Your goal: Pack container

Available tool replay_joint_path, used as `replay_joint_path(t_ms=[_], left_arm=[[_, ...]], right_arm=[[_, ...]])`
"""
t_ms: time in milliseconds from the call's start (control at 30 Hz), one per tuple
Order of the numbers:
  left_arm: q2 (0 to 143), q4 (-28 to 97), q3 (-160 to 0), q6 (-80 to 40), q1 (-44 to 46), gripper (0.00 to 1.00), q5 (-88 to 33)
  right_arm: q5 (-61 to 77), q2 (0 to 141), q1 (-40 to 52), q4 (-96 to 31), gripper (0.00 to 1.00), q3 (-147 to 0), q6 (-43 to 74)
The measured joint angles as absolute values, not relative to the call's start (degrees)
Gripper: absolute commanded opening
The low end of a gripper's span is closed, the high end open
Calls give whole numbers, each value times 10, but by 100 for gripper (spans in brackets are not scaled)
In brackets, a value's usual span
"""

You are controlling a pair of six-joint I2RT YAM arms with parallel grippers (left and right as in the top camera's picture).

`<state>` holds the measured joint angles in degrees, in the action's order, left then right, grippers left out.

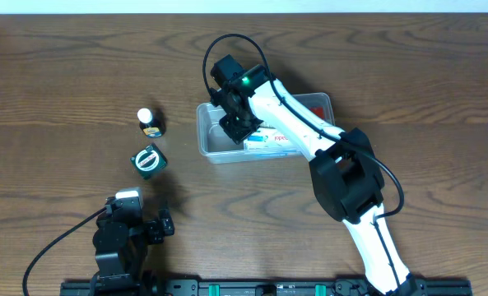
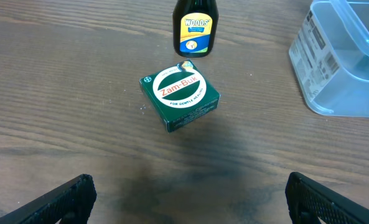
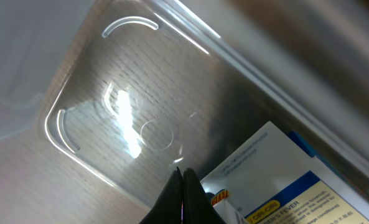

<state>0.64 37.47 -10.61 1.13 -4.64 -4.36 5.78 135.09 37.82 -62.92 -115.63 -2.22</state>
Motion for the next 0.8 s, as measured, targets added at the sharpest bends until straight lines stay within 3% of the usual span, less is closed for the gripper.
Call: replay_joint_path(t_ms=[367, 667, 733, 800], left_arm=[[6, 375, -106, 11, -47, 98, -44], [6, 375, -106, 11, -47, 98, -44], [6, 375, -106, 11, -47, 98, -44], [6, 375, -106, 11, -47, 98, -44]], right_arm=[[58, 1348, 390, -655, 1, -1156, -74], [58, 1341, 391, -665, 7, -1156, -102], [60, 1335, 391, -663, 10, -1155, -106], [70, 1321, 391, -655, 21, -1153, -105]])
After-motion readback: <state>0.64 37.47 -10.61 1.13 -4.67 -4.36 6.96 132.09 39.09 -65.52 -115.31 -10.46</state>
